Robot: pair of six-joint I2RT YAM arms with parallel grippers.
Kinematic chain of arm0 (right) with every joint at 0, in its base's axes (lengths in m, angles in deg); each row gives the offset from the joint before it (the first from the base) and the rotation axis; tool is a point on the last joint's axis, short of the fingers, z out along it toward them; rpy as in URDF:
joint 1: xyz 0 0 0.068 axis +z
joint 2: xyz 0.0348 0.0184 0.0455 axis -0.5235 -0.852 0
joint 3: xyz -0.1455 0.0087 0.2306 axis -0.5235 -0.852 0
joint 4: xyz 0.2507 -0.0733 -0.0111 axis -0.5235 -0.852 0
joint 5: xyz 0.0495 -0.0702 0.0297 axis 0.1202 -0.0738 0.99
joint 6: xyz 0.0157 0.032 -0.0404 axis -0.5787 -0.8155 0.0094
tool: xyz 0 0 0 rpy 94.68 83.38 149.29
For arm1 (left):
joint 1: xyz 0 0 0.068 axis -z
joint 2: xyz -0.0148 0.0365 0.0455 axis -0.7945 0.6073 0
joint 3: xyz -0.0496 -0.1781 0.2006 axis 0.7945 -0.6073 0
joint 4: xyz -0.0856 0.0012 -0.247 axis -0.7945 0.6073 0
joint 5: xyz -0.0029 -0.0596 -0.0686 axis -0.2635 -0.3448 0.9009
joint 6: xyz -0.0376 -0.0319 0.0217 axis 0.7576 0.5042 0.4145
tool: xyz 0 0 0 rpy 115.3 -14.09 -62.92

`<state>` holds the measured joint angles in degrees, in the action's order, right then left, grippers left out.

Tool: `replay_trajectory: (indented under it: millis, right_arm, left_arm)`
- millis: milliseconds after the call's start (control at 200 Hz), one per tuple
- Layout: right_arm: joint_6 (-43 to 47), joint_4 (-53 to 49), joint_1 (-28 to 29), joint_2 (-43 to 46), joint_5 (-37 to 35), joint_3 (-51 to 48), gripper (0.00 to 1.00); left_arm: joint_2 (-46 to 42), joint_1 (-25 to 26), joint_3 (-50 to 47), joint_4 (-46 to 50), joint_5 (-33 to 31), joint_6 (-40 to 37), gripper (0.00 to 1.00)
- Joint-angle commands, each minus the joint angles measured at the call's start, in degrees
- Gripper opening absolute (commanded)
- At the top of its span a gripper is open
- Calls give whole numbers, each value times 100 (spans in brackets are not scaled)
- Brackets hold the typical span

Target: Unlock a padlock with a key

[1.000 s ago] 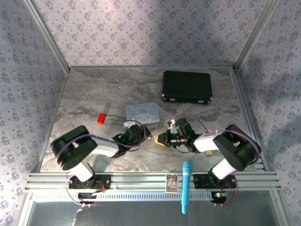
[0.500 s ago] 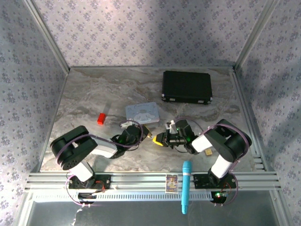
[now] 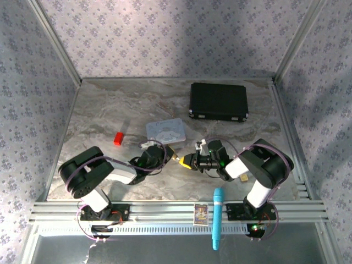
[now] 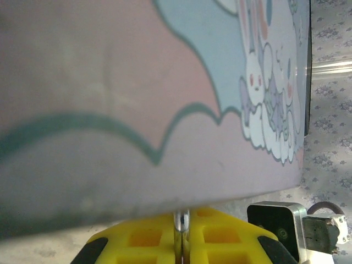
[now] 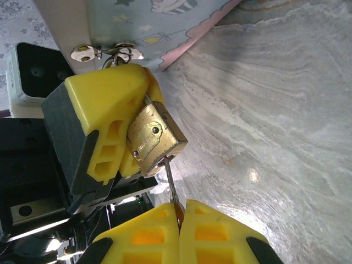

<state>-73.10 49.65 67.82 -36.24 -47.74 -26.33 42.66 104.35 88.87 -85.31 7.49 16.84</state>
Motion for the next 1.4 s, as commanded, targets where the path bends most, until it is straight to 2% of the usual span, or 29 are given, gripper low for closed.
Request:
replay_trajectory:
  millis: [0, 335, 510, 780, 875, 1089, 1394]
  right_arm:
    - [-91, 349, -5, -166, 106, 141, 0]
    - [-293, 1054, -114, -601, 242, 314, 0]
    - [-336, 1313, -160, -741, 217, 363, 0]
    - [-384, 1614, -199, -978, 265, 539, 0]
    - [-476, 1833, -197, -1020, 250, 561, 0]
    - [-699, 2181, -142, -1135, 261, 625, 0]
    - [-690, 2169, 5, -1278, 149, 696, 0]
  left_arm:
    - [157, -33, -150, -407, 247, 397, 0]
    - [669, -55, -233, -1210, 510, 762, 0]
    - [452, -59, -203, -812, 526, 692, 0]
    - [-63, -37, 66, 459, 503, 453, 0]
    - [-85, -46, 109, 548, 482, 427, 0]
    - [17, -36, 149, 515, 436, 438, 14]
    - [56, -15, 204, 780, 466, 433, 26]
